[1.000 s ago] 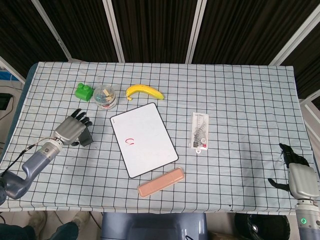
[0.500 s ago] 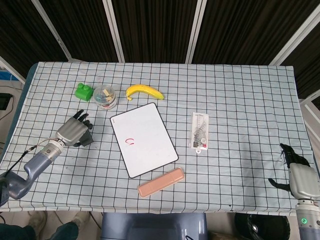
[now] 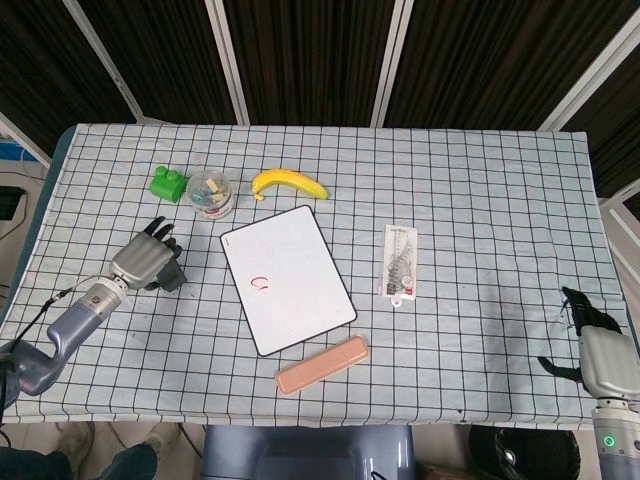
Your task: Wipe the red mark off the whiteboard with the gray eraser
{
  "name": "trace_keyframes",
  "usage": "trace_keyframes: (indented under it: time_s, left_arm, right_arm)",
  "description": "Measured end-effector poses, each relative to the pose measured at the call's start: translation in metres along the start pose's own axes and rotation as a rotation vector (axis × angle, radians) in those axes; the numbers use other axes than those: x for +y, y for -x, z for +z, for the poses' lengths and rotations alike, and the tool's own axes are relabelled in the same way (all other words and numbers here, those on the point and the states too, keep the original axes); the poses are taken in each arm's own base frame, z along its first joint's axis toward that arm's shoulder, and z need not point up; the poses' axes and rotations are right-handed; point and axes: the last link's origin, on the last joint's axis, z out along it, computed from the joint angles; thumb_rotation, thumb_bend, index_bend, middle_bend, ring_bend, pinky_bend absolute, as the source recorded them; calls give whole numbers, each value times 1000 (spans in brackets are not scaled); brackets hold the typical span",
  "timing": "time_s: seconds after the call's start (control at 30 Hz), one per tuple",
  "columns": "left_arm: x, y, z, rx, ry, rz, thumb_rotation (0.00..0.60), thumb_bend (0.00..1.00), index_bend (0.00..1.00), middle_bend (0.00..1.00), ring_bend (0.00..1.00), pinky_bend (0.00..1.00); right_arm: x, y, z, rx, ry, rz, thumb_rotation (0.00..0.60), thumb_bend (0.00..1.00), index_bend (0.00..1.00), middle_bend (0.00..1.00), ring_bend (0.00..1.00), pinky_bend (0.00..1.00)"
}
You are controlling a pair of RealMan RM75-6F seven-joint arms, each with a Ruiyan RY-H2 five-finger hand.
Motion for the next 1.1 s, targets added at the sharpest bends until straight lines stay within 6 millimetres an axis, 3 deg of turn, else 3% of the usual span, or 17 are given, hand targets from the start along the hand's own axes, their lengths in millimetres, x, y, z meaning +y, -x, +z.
trace_keyframes:
  time_s: [0.63, 0.9, 1.1]
  left_arm:
    - [1, 1, 8, -9, -11, 37, 600, 100, 443, 394, 103, 94]
    - [2, 0, 9, 4, -8, 39, 600, 263, 462, 408, 104, 95]
    - [5, -4, 7, 10, -1, 14, 600, 274, 472, 420, 104, 95]
  right_arm:
    - [1, 0, 0, -7, 9, 8, 600, 48, 108, 129, 214, 212]
    - [1, 0, 0, -13, 11, 14, 600, 49, 109, 129, 215, 212]
    - [0, 0, 0, -13, 10, 19, 600, 49, 109, 129, 215, 212]
